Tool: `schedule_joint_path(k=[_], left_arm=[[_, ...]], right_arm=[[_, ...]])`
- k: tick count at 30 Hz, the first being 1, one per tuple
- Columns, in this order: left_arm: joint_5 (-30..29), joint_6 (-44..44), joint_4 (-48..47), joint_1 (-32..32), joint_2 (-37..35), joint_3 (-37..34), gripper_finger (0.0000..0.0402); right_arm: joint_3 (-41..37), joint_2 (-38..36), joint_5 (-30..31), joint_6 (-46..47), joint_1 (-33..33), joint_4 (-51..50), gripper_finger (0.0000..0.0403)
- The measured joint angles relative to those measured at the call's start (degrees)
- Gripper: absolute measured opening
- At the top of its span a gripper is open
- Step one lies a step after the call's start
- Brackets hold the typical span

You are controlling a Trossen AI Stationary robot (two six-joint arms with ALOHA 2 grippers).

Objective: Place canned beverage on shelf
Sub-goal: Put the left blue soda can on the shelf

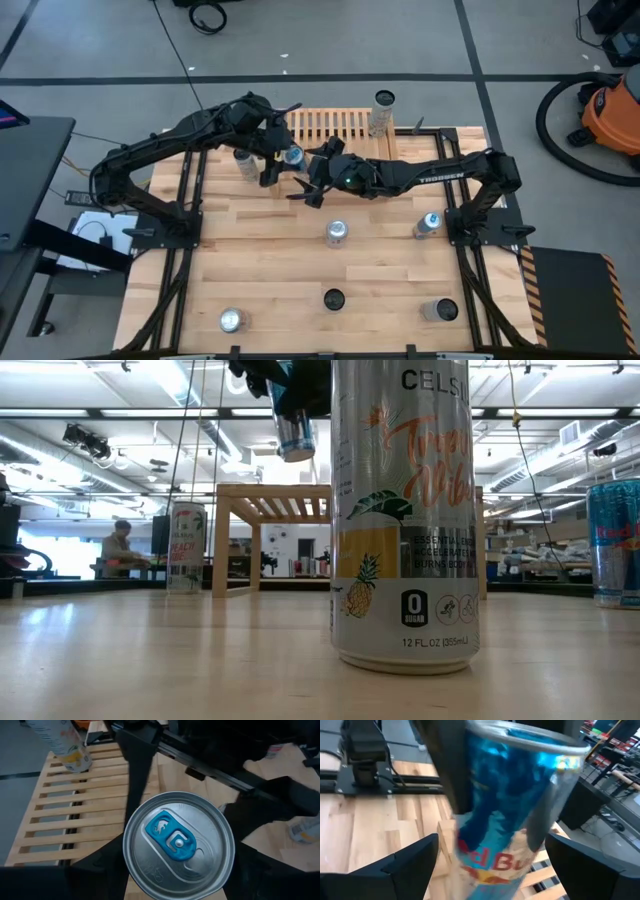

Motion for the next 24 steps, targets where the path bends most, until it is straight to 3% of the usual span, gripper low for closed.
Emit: schedule_joint_path(k=[6, 16, 24], left_arm=[[0.0, -1.3, 0.1, 0.1, 0.0, 0.0, 0.0245], [-0.1, -1.3, 0.0, 0.1, 0.0, 0.0, 0.0245], [-0.7, -1.3, 0.1, 0.0, 0.0, 0.0, 0.0245]], right_arm=[[0.0, -0.1, 0.0, -0.6, 0.0, 0.6, 0.0341], [0.0, -0.2, -0.2, -0.5, 0.0, 0.7, 0.0226], [0.0, -0.2, -0.3, -0.6, 0.0, 0.6, 0.0224]])
